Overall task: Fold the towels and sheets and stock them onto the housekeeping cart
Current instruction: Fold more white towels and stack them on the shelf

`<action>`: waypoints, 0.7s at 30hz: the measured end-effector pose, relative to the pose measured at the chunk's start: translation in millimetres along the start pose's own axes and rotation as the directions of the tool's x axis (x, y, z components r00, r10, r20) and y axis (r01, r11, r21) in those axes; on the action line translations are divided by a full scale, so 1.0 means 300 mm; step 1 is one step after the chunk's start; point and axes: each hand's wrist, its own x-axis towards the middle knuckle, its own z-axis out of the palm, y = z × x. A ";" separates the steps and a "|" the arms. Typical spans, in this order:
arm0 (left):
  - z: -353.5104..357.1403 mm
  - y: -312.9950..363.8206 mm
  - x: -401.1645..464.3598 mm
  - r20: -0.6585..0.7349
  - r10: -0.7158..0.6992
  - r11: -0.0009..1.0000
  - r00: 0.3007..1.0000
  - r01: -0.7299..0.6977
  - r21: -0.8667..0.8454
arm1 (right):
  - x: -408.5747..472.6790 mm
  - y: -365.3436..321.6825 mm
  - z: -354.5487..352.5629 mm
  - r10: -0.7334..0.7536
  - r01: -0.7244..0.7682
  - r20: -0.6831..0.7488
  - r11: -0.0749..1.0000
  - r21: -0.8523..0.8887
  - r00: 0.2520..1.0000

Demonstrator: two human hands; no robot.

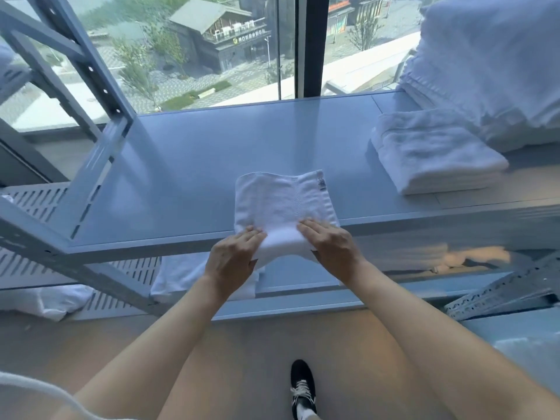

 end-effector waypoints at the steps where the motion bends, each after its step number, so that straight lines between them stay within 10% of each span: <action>1: -0.031 0.004 -0.051 -0.011 -0.012 1.000 1.000 0.012 0.007 | -0.017 -0.042 -0.014 0.000 0.000 0.009 1.000 0.000 1.000; 21: -0.441 0.227 -0.713 -0.073 -0.147 0.989 0.987 0.149 0.026 | -0.411 -0.607 -0.281 -0.088 0.087 -0.028 0.996 -0.025 0.996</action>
